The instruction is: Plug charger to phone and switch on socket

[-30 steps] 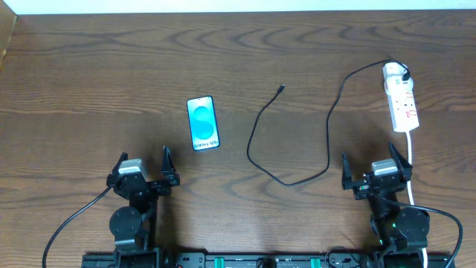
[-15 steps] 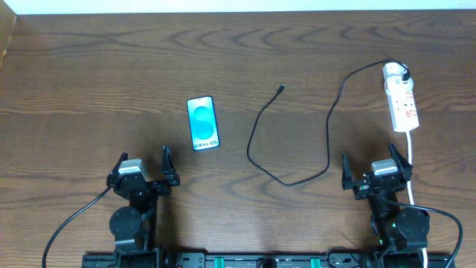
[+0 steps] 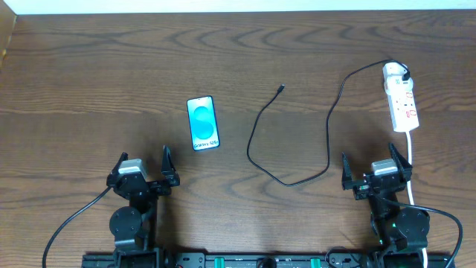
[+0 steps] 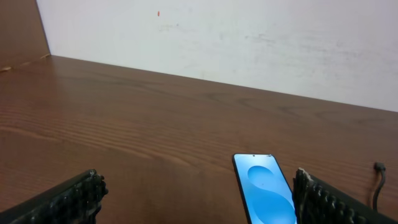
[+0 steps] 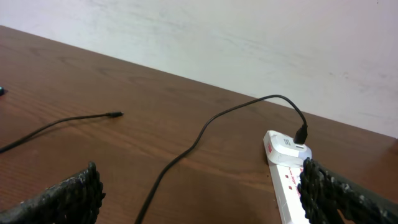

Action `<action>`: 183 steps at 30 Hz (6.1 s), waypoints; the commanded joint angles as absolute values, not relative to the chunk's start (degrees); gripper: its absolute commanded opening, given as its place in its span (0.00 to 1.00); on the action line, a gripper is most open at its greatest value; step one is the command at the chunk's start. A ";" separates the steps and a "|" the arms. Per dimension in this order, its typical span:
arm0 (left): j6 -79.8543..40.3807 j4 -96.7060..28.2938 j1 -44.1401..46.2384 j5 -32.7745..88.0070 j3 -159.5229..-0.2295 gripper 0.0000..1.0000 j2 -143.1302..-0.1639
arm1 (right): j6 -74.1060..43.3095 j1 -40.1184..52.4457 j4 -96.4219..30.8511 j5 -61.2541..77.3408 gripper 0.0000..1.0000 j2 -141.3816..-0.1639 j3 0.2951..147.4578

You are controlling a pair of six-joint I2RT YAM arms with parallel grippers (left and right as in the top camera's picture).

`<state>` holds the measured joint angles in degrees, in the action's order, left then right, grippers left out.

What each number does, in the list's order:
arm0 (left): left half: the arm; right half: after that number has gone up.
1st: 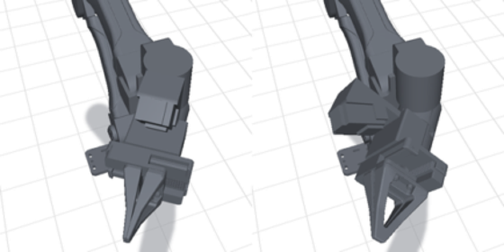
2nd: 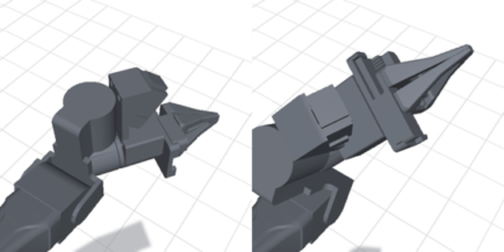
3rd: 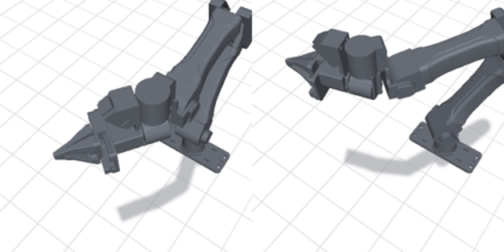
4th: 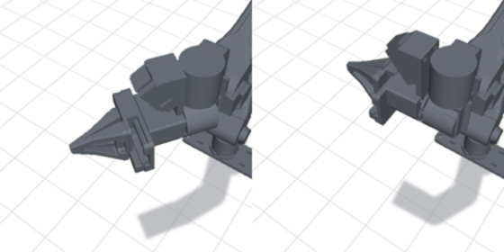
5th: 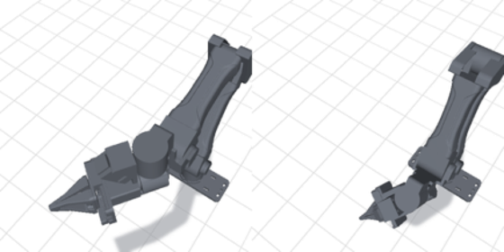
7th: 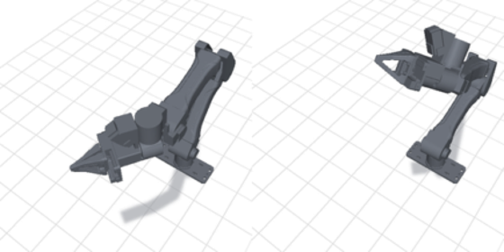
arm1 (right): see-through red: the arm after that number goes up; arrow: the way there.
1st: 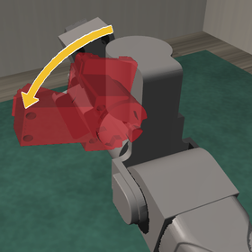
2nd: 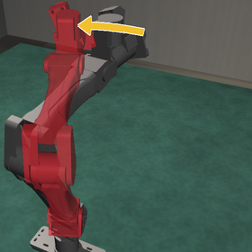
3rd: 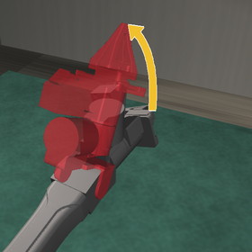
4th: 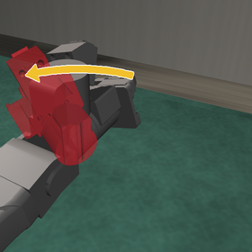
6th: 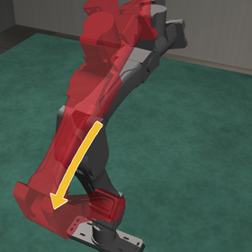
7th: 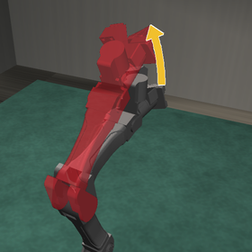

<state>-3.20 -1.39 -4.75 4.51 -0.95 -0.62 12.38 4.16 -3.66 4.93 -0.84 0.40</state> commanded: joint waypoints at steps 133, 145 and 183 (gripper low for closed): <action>-3.73 -35.03 -4.40 16.53 -65.49 0.98 -62.54 | 11.86 4.56 -3.90 5.26 0.99 -0.49 0.32; -0.89 -60.38 3.49 15.40 -96.64 0.98 -92.60 | 11.84 4.56 -3.90 5.26 0.99 -0.49 0.32; -15.40 -57.93 8.62 4.86 -94.48 0.98 -119.63 | 11.86 4.56 -3.90 5.26 0.99 -0.49 0.32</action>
